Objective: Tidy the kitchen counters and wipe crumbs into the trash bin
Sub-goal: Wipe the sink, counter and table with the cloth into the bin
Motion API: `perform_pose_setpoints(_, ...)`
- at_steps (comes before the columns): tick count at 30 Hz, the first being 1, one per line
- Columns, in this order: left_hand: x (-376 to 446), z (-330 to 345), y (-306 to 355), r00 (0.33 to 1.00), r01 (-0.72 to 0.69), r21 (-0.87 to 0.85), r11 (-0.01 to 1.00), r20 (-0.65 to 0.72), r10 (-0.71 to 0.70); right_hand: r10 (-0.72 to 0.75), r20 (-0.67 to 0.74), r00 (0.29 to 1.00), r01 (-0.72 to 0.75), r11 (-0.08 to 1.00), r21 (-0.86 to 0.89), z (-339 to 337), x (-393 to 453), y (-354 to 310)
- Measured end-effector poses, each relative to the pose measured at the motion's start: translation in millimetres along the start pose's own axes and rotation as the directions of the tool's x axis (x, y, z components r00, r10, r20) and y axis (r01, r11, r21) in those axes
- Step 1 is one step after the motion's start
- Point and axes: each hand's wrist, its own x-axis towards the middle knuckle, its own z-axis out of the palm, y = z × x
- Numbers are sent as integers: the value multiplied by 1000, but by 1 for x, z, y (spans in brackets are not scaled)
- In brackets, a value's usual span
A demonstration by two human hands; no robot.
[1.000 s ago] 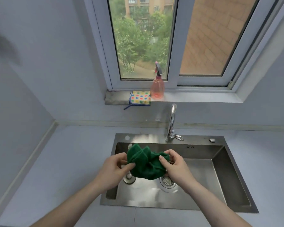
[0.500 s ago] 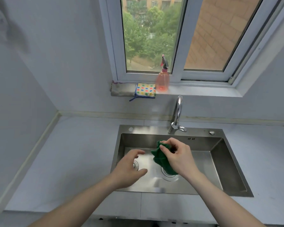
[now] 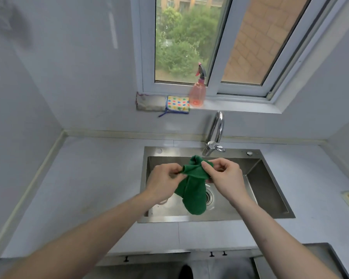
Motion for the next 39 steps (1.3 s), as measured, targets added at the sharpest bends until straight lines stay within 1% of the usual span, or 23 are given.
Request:
perform_pose_setpoints(2, -1, -13, 0, 999, -47, 27, 999, 15, 47, 70, -22, 997, -68, 996, 59, 5, -5, -1)
perform_pose_setpoints(4, 0, -26, 2, 995, -102, 80, 992, 27, 100, 110, -38, 993, -107, 991, 75, 9, -9, -4)
perform_pose_setpoints(5, 2, -31, 4, 992, -125, 106, 986, 38, 121, 122, -24, 992, -120, 990, 72, 11, -10, -4)
perform_pose_setpoints(8, 4, -49, 10, 978, -193, 146, 970, 106, 178, 132, 78, 988, -134, 990, 31, 18, -20, -5)
perform_pose_setpoints(11, 3, -66, 14, 965, -232, 128, 964, 157, 212, 131, 245, 961, -121, 991, -54, 28, -35, -3)
perform_pose_setpoints(13, 2, -77, 16, 958, -254, 118, 960, 165, 233, 111, 314, 943, -68, 987, -146, 37, -44, 0)
perform_pose_setpoints(14, 1, -83, 16, 957, -259, 120, 958, 166, 238, 83, 310, 947, -23, 981, -192, 42, -47, 1)
perform_pose_setpoints(16, 0, -94, 15, 959, -247, 145, 958, 180, 220, 8, 263, 965, 53, 973, -223, 50, -49, 0)
perform_pose_setpoints(19, -2, -112, 9, 965, -170, 145, 975, 226, 135, -33, 190, 981, 69, 980, -185, 60, -47, -7)
perform_pose_setpoints(21, -4, -121, 7, 961, -160, 146, 976, 248, 120, -33, 218, 975, 72, 982, -173, 66, -47, -14)
perform_pose_setpoints(24, -6, -131, 14, 944, -212, 193, 958, 293, 150, -87, 324, 942, 139, 980, -141, 85, -50, -26)
perform_pose_setpoints(25, -6, -134, 18, 940, -232, 207, 950, 300, 164, -110, 339, 934, 167, 975, -145, 92, -49, -31)
perform_pose_setpoints(27, -5, -142, 25, 932, -261, 220, 940, 312, 186, -166, 339, 926, 240, 952, -189, 102, -45, -41)
perform_pose_setpoints(29, -5, -154, 28, 921, -287, 214, 934, 329, 208, -205, 335, 920, 280, 941, -192, 107, -39, -49)
perform_pose_setpoints(31, -5, -167, 26, 915, -301, 211, 930, 340, 218, -206, 349, 914, 276, 947, -162, 108, -35, -55)
perform_pose_setpoints(32, -6, -173, 22, 914, -293, 239, 926, 353, 199, -196, 356, 914, 263, 953, -150, 109, -33, -57)
perform_pose_setpoints(34, -7, -185, 10, 911, -262, 376, 889, 401, 99, -147, 397, 906, 208, 972, -113, 108, -30, -61)
perform_pose_setpoints(36, -10, -194, -6, 900, -231, 524, 820, 436, -25, -94, 462, 882, 150, 985, -86, 104, -28, -61)
perform_pose_setpoints(37, -12, -197, -14, 902, -220, 553, 804, 429, -48, -81, 477, 875, 149, 983, -106, 100, -27, -59)
perform_pose_setpoints(39, -17, -200, -26, 930, -203, 534, 821, 368, -9, -93, 447, 890, 191, 965, -179, 96, -27, -52)
